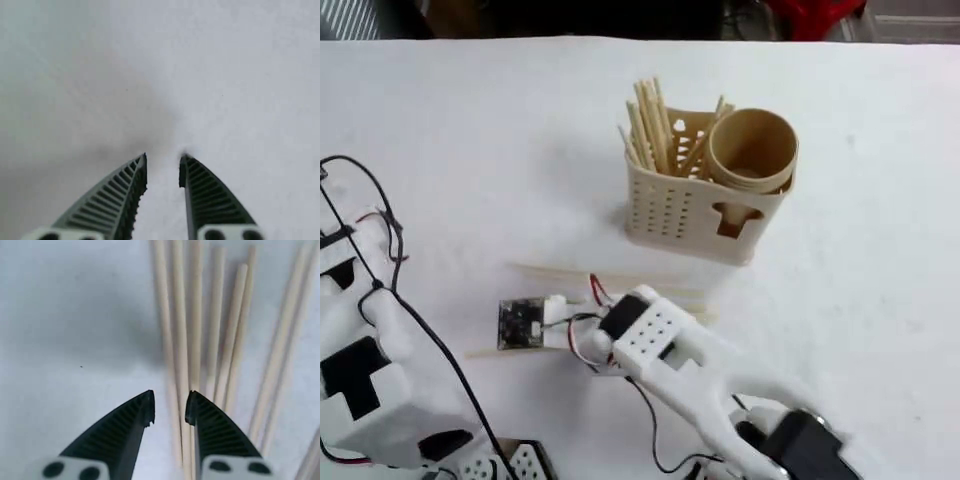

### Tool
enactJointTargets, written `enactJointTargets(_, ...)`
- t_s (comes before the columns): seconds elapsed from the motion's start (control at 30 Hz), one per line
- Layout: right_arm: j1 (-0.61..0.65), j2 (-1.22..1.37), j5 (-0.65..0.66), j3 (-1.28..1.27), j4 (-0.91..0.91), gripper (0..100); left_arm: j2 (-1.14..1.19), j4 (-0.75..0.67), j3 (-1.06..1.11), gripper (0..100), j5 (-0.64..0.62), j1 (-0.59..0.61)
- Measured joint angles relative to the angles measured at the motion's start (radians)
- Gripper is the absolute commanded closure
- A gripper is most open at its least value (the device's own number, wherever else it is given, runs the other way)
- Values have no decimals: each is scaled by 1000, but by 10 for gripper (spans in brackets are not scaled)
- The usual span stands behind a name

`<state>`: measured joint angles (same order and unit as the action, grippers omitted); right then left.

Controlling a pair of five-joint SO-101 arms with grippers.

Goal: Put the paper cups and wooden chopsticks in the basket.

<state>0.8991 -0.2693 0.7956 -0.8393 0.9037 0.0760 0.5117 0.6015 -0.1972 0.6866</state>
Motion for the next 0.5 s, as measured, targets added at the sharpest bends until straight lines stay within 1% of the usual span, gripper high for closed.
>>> enactJointTargets(0.2,-6,48,17,-63,-137,882,0,0,0,876,0,-11)
enactJointTargets(0.5,-12,48,17,-83,-158,884,0,0,0,876,2,-28)
